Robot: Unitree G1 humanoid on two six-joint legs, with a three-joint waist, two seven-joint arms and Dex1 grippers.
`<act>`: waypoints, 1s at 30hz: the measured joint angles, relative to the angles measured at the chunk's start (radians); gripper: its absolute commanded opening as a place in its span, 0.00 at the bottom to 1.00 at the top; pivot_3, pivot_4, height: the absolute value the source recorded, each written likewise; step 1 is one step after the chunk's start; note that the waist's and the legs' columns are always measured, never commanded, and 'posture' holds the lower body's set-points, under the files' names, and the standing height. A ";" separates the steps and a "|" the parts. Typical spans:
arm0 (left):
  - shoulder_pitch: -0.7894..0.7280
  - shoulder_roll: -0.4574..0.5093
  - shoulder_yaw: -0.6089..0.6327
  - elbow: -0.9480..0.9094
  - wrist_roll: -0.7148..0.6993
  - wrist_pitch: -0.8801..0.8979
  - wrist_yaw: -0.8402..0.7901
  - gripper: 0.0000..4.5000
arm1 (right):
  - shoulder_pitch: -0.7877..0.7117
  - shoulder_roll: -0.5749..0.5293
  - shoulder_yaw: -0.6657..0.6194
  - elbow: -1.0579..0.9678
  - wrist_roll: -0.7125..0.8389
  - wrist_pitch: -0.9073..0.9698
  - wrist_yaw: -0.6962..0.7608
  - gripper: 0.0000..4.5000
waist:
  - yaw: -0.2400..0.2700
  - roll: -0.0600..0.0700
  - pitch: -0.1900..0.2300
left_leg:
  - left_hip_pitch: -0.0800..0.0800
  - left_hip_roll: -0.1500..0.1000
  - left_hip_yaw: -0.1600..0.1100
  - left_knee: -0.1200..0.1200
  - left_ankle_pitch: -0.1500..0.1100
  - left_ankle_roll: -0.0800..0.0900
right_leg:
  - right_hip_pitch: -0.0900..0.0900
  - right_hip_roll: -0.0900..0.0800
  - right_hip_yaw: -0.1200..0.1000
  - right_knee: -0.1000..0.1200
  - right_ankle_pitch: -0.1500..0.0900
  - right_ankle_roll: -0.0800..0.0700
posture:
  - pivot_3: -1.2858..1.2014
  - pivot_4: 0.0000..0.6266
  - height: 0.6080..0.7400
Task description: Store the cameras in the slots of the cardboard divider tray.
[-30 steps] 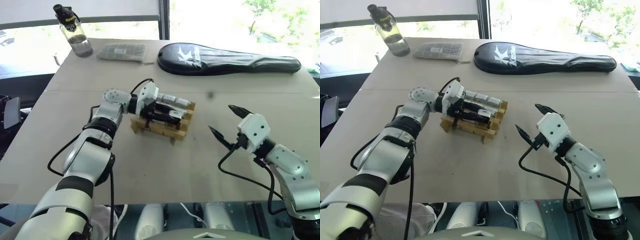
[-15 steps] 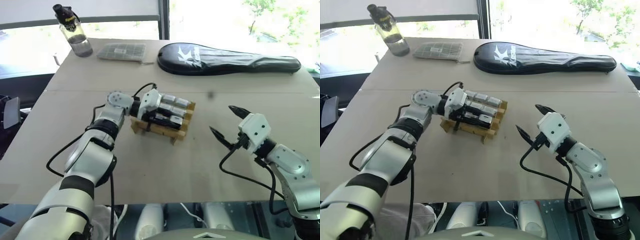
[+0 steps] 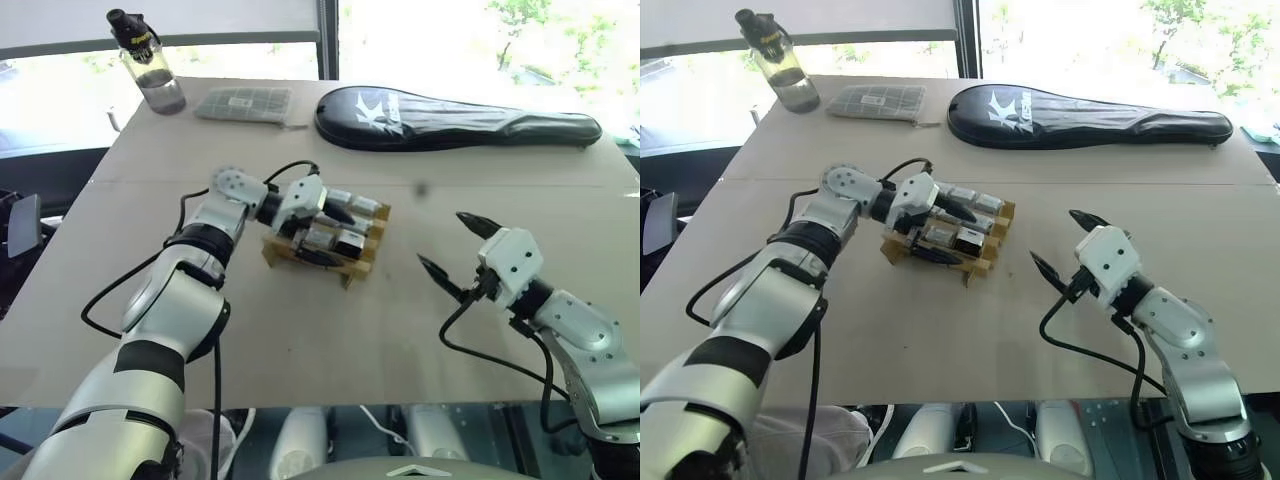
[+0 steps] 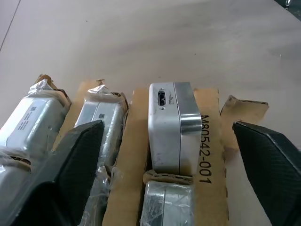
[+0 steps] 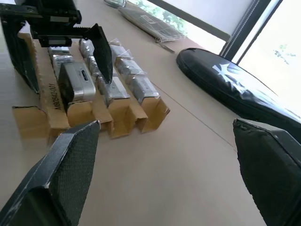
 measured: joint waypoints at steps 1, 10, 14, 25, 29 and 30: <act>0.000 0.005 0.001 0.000 -0.002 0.000 0.000 0.99 | 0.017 -0.007 -0.001 -0.018 0.044 0.030 0.019 1.00 | 0.000 0.000 0.000 | 0.000 0.000 0.000 0.000 0.000 0.000 | 0.000 0.000 0.000 0.000 0.000 0.000 | 0.52 0.24 1.00; 0.000 0.022 0.002 0.000 -0.001 -0.005 0.000 0.99 | 0.100 -0.127 -0.007 -0.098 0.259 0.203 0.124 1.00 | 0.002 0.000 0.000 | 0.000 0.000 0.000 0.001 -0.002 0.003 | 0.000 0.000 0.000 0.000 0.000 0.000 | 0.52 0.24 1.00; 0.000 0.022 0.003 -0.005 -0.004 -0.010 0.000 0.99 | 0.108 -0.144 -0.045 -0.117 0.362 0.263 0.128 1.00 | 0.004 0.000 0.000 | -0.001 0.000 0.000 0.001 -0.002 0.003 | 0.000 0.000 0.000 0.000 0.000 0.000 | 0.52 0.24 1.00; -0.039 0.021 -0.006 -0.028 -0.010 -0.014 0.000 0.99 | 0.128 -0.188 -0.125 -0.153 0.529 0.355 0.090 1.00 | 0.019 0.000 0.000 | -0.001 0.000 0.000 0.002 -0.002 0.003 | 0.000 0.000 0.000 0.000 0.000 0.000 | 0.52 0.24 1.00; -0.038 0.022 -0.006 -0.033 -0.010 -0.027 0.000 0.99 | 0.128 -0.195 -0.125 -0.153 0.541 0.359 0.081 1.00 | 0.019 0.000 0.000 | -0.001 0.000 0.000 0.002 -0.002 0.003 | 0.000 0.000 0.000 0.000 0.000 0.000 | 0.52 0.24 1.00; -0.037 0.022 -0.007 -0.037 -0.011 -0.028 0.000 0.99 | 0.128 -0.197 -0.125 -0.153 0.543 0.359 0.078 1.00 | 0.019 0.000 0.000 | -0.001 0.000 0.000 0.002 -0.002 0.003 | 0.000 0.000 0.000 0.000 0.000 0.000 | 0.52 0.24 1.00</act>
